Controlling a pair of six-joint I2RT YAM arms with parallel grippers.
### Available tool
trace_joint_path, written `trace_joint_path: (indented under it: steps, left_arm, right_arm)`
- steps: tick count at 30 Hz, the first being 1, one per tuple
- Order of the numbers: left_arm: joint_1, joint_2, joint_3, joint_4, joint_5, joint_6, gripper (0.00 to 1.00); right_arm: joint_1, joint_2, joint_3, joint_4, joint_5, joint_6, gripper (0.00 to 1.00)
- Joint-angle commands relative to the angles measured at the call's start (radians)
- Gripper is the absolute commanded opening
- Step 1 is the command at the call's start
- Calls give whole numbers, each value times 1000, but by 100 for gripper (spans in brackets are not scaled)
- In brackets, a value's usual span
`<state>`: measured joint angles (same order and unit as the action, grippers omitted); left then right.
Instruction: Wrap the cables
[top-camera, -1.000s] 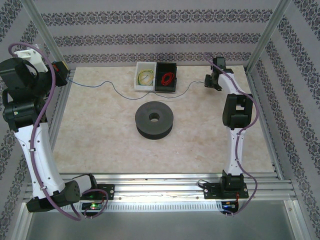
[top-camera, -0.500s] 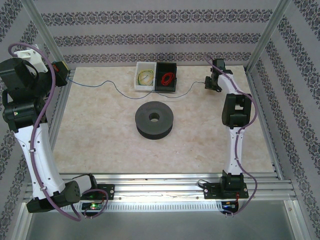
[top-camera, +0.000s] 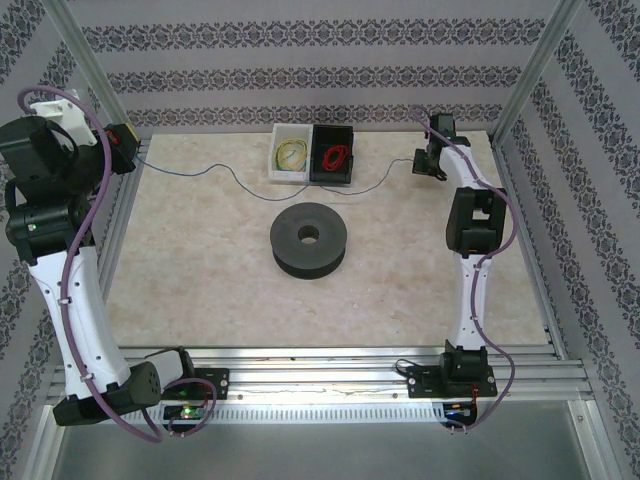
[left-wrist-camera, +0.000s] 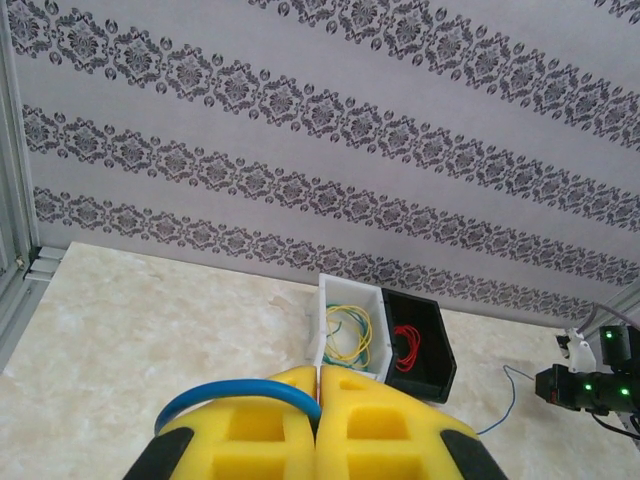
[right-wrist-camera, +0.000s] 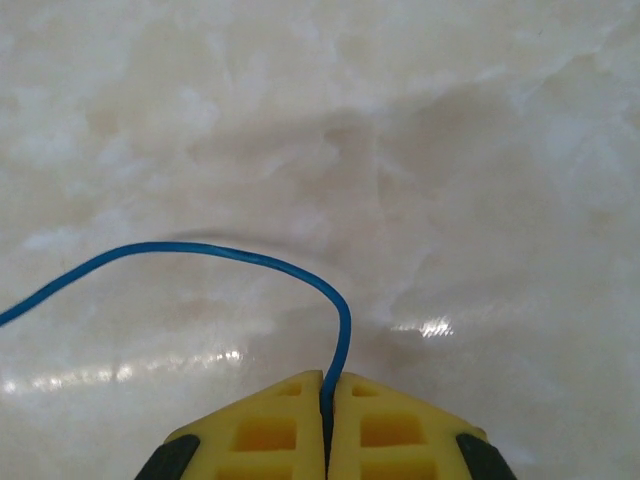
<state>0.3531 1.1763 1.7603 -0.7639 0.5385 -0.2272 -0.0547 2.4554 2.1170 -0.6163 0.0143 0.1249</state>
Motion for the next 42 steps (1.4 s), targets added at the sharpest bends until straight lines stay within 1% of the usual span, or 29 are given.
trace_joint_path:
  steps: [1,3,5,7,9,12,14,18,21,24,25,28,36,40,42]
  left_arm:
    - [-5,19,-6,-2,-8,47,0]
    - [-5,56,4,-16,-27,67,0]
    - [-2,79,-5,-10,-50,78,0]
    - [8,89,-17,0,-90,95,0]
    - [42,105,-16,1,-97,101,0]
    - [108,137,3,-2,-57,96,0]
    - [148,153,17,0,-27,84,0]
    - [228,182,43,12,29,52,0]
    - [278,207,74,3,58,37,0]
    - [334,235,116,-14,79,28,0]
    - [357,245,135,-23,88,25,0]
    - [422,284,204,-53,114,20,0]
    - [542,389,370,-95,129,-7,0]
    - [570,434,438,-109,123,-14,0]
    - [577,455,464,-109,123,-26,0]
  right_arm:
    - [-22,-136,-121,25,-41,-59,0]
    - [-45,-216,-231,71,-115,-73,0]
    - [-85,-304,-356,145,-238,-56,0]
    - [-143,-387,-477,222,-386,-14,0]
    - [-197,-451,-570,294,-516,26,0]
    - [-262,-527,-672,369,-672,56,0]
    - [-303,-558,-723,436,-788,101,0]
    - [-372,-563,-802,659,-1028,297,0]
    - [-404,-544,-845,798,-1133,405,0]
    - [-447,-528,-907,978,-1196,544,0]
    - [-465,-523,-930,1052,-1206,600,0]
    - [-520,-505,-970,1197,-1233,715,0]
    - [-644,-513,-1009,1313,-1235,825,0]
    - [-697,-509,-1012,1353,-1242,864,0]
    - [-710,-506,-1003,1315,-1236,841,0]
